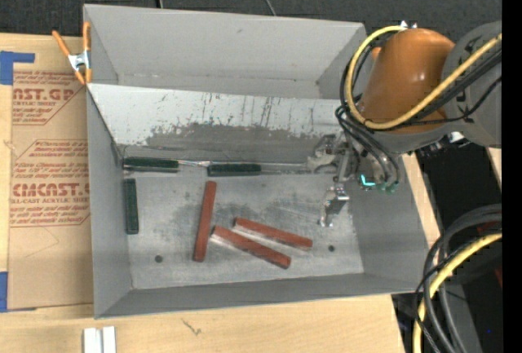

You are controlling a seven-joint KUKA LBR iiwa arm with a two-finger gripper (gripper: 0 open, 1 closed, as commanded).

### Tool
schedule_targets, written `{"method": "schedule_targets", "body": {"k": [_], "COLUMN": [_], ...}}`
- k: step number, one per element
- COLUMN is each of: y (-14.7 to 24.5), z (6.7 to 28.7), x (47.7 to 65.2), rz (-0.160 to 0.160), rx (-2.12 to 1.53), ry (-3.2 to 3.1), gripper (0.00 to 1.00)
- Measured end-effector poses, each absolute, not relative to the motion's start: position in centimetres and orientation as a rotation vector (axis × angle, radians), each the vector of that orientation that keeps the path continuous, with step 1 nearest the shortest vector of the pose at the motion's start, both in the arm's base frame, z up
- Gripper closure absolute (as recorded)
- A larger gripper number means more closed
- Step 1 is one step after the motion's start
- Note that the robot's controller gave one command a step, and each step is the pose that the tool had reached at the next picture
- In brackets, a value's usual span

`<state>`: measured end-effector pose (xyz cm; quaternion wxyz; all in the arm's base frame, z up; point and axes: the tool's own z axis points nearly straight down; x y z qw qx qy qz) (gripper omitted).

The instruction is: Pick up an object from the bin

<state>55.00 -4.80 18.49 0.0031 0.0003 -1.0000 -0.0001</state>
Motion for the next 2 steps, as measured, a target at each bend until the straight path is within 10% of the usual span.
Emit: {"method": "schedule_targets", "body": {"k": [2], "y": [-5.7], "z": [15.4], "x": [53.8], "rz": [0.001], "rx": [0.084], "ry": [-3.15], "gripper": [0.0]}}
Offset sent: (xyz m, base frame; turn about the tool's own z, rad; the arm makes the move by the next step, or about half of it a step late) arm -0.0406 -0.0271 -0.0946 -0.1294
